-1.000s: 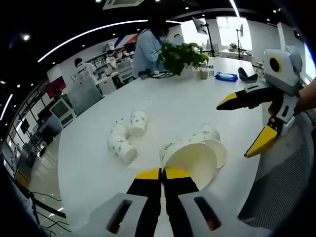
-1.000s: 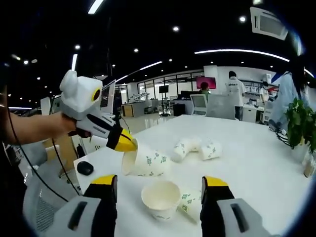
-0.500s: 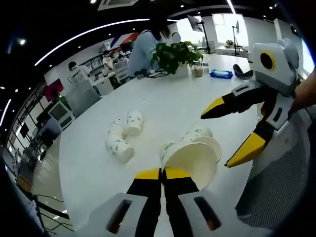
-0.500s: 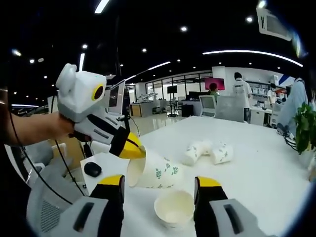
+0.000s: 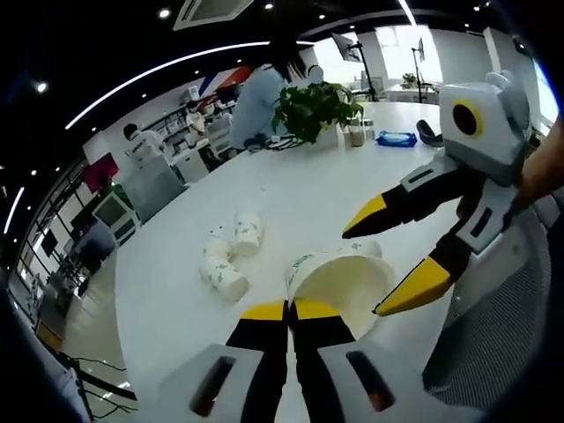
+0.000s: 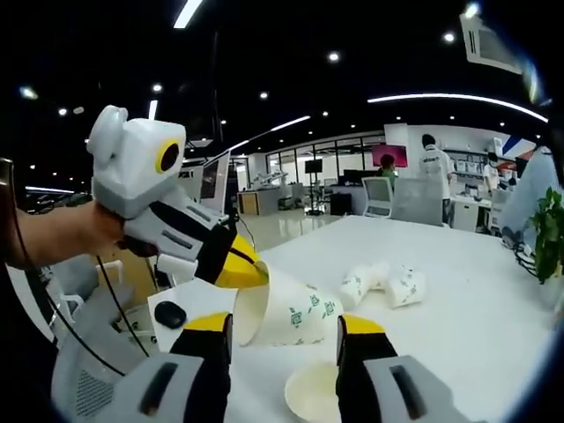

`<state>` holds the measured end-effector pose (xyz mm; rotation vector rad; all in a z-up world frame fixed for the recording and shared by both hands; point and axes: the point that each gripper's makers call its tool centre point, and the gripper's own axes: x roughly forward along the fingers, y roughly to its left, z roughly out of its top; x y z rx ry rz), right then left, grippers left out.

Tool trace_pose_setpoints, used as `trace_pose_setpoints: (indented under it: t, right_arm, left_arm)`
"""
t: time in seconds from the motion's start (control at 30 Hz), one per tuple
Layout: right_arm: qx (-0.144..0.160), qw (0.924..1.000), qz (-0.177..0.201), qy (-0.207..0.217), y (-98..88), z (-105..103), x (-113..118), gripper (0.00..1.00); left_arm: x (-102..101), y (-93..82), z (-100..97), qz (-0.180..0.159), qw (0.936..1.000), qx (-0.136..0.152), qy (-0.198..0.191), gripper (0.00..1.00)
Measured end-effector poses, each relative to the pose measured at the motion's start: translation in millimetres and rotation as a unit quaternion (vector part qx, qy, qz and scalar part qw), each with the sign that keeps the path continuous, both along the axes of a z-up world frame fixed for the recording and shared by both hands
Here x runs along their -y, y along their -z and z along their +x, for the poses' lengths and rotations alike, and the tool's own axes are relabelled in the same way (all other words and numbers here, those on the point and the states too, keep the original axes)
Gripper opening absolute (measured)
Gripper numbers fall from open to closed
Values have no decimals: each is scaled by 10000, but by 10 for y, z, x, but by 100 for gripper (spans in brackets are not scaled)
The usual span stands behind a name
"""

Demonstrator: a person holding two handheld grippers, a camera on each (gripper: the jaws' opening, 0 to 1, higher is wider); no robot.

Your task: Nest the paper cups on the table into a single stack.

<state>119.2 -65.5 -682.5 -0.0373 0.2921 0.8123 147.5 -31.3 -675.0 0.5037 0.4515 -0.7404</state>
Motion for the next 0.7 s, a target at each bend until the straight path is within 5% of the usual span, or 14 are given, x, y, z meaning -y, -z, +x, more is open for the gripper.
trace_pose_setpoints:
  t: [0.23, 0.7]
  right_arm:
    - [73, 9999, -60, 144, -21, 44, 89, 35]
    - [294, 9990, -131, 317, -98, 51, 140, 14]
  left_arm:
    - [83, -42, -39, -329, 9993, -151, 52, 0]
    - [71, 42, -27, -167, 9996, -224, -76, 0]
